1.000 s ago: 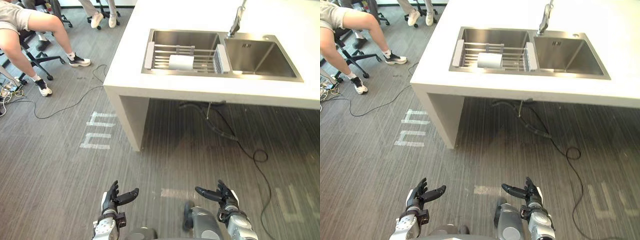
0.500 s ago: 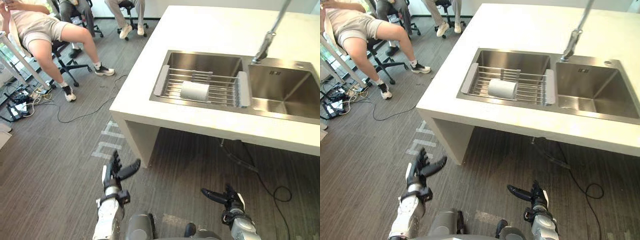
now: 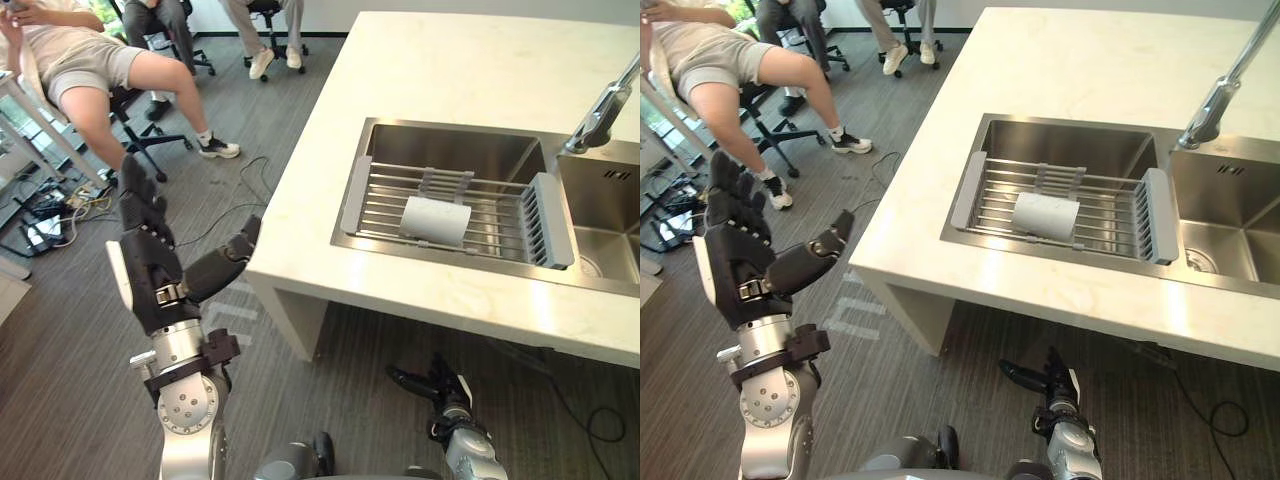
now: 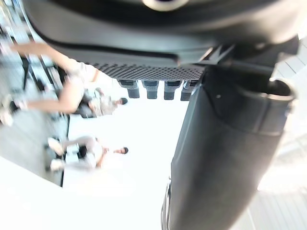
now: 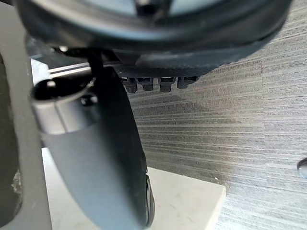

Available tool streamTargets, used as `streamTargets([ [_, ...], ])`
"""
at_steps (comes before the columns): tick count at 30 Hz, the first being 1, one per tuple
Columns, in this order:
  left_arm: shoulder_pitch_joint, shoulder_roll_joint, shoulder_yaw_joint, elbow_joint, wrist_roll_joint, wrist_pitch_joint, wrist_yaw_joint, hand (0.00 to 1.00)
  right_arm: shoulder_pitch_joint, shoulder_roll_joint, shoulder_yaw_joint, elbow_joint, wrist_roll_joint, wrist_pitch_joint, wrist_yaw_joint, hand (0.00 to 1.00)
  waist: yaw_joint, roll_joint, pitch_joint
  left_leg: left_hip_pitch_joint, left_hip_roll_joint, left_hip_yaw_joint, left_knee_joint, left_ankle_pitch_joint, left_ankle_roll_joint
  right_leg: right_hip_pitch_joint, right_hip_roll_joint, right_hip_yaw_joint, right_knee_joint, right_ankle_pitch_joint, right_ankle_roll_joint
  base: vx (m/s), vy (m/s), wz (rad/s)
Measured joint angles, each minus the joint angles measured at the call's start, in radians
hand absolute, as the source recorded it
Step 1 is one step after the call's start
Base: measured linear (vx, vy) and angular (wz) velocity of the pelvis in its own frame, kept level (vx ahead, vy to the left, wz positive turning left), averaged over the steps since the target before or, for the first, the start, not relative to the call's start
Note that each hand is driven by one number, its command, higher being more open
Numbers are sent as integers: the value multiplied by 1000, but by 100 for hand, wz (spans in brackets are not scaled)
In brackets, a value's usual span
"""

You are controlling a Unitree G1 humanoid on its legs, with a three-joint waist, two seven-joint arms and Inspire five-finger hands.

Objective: Walk over to the sink, pick up the cup, carry it to the dishwasher, place the cup inside the dishwasher, then close the dishwasher door

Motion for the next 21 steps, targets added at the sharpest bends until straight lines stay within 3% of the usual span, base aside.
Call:
streamTargets([
  [2,-2,13,-42,4,0,1,-9,100,5,4,17,3,-3,0,10,100,-17,0,-3,30,15,-8,-22,0,-6,-57,3,-38,9,-40,-43,241,-35,13],
  [4,-17,23,-80,16,0,2,-19,100,3,8,37,10,-24,0,18,100,-29,5,-2,42,52,-16,-26,-4,-26,-126,46,-59,-81,-69,-93,222,-125,7],
  [5,-24,26,-89,25,0,1,-20,100,4,10,39,14,-28,0,22,100,-29,5,-2,47,62,-16,-25,-7,-34,-137,64,-57,-132,-66,-94,214,-185,7],
  [6,-41,36,-99,50,0,2,-20,100,15,14,48,20,-30,0,26,100,-28,-8,-9,55,63,-18,-12,-20,-58,-132,93,-48,-290,2,-105,288,-260,13],
  [7,-51,55,-100,74,2,-2,-26,100,33,14,55,31,-30,-1,26,100,-31,-37,-24,69,38,-25,7,-51,-92,-130,87,-25,-364,104,-108,244,-224,6],
  [10,-55,19,-122,134,10,11,-48,100,34,-35,52,71,-29,9,24,100,-29,46,-56,57,113,-30,70,-81,-112,-73,158,-43,-433,104,-128,257,-195,-8],
  [11,-57,20,-131,134,10,11,-56,100,34,-39,52,71,-29,9,24,100,-31,49,-58,51,122,-36,90,-81,-112,-58,167,-51,-449,102,-133,178,-179,20],
  [13,-78,29,-167,142,12,10,-89,100,66,-46,51,71,-26,11,23,100,-29,49,-54,-11,167,-77,279,-80,-121,39,201,-91,-542,104,-150,171,-182,39],
  [15,-84,30,-177,163,4,9,-95,100,69,-52,53,72,-22,12,19,100,-20,41,-48,-79,202,-80,446,-97,-150,103,220,-100,-602,118,-161,127,-101,11],
  [17,-84,34,-178,171,-6,10,-104,100,59,-54,52,71,-19,11,11,100,-19,40,-48,-134,191,-86,453,-125,-144,123,218,-93,-623,119,-160,133,-35,-12],
  [19,-90,35,-179,171,-6,10,-108,100,52,-54,54,71,-19,11,12,100,-10,39,-48,-167,148,-129,328,-119,-141,130,213,-73,-635,124,-153,150,50,-28],
  [21,-106,41,-179,173,-6,10,-108,100,57,-56,54,73,-19,12,12,100,-5,54,-60,-159,125,-157,161,-6,-124,132,226,-51,-642,123,-139,170,119,-28],
])
